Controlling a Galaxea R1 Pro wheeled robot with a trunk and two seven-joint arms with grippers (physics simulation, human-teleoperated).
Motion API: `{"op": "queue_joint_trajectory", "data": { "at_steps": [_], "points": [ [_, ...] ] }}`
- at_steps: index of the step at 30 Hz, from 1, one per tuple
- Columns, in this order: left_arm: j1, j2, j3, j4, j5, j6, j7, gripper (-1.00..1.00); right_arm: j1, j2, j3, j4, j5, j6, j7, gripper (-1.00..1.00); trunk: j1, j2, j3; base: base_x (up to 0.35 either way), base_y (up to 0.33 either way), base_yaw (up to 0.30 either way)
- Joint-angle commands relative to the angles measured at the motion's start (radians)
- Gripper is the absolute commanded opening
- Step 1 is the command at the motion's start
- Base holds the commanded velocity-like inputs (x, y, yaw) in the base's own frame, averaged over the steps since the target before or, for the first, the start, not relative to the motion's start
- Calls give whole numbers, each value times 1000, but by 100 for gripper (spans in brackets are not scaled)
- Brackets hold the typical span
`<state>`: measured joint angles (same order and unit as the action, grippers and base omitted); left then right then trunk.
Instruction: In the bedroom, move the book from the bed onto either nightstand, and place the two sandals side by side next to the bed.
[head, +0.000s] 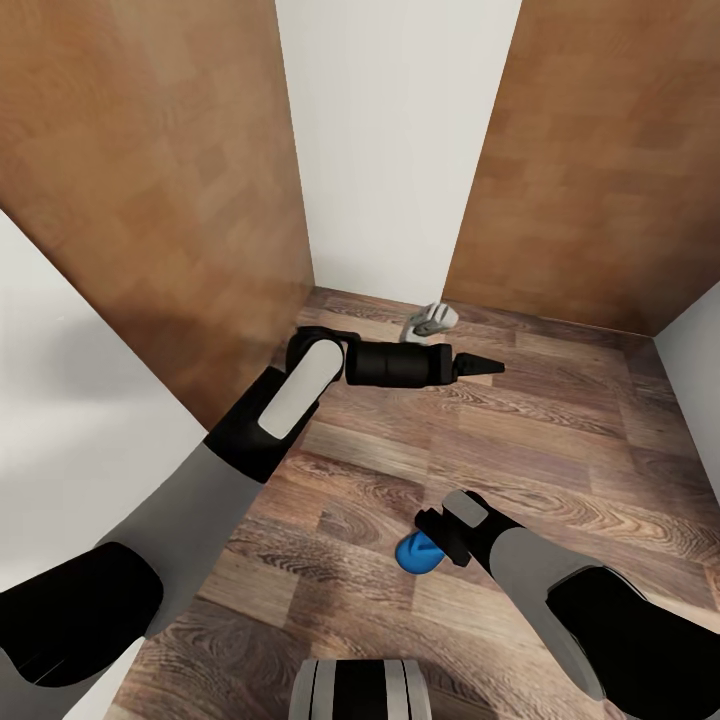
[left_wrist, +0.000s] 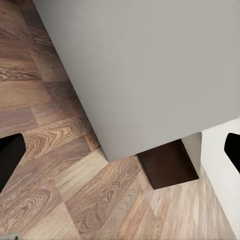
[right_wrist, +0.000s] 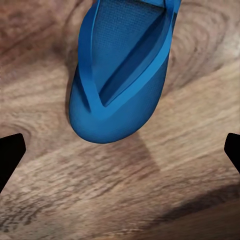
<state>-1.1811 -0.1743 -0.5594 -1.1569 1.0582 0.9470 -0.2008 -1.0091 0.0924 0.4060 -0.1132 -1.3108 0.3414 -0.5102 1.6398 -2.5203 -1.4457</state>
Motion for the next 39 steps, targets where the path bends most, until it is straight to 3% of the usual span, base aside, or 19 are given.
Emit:
{"op": "queue_joint_trajectory", "data": {
  "at_steps": [1,14,39],
  "points": [
    [0,0,0,0,-7,3,-8,100,0,0,7,-2,-4,5,-5,100,0,0,-1,0,0,0],
    [0,0,-1,0,-7,3,-8,100,0,0,8,-2,-4,-1,-7,100,6,-3,-51,0,0,0],
    [0,0,-1,0,-7,3,-8,100,0,0,8,-2,-4,-28,-8,100,6,-3,-54,0,0,38]
  ]
}}
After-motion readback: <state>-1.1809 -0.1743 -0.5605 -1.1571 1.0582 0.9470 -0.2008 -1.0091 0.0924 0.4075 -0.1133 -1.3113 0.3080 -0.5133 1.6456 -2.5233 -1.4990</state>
